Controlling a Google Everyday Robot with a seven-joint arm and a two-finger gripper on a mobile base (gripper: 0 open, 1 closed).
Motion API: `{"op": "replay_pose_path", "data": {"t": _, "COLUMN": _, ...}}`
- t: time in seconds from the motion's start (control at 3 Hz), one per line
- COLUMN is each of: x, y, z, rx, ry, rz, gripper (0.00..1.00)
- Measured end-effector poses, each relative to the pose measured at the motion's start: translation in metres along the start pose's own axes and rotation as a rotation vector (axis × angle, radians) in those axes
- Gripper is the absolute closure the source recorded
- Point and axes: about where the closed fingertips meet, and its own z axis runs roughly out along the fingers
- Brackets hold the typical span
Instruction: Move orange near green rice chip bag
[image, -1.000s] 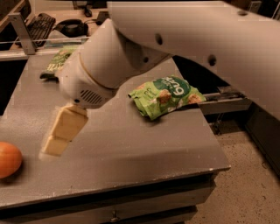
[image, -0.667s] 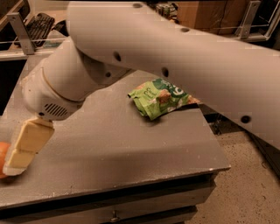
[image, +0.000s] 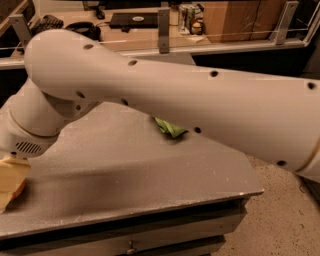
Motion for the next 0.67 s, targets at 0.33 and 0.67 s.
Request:
{"op": "replay_pose_path", "data": {"t": 0.33, "x": 0.009, "y": 0.009, "z": 0.028, "rx": -0.048, "ry": 0.037, "rz": -0.013, "gripper": 0.00}}
{"op": "replay_pose_path", "data": {"t": 0.67, "x": 0.020, "y": 0.013, "z": 0.041, "rx": -0.069, "ry": 0.062, "rz": -0.006, "gripper": 0.18}}
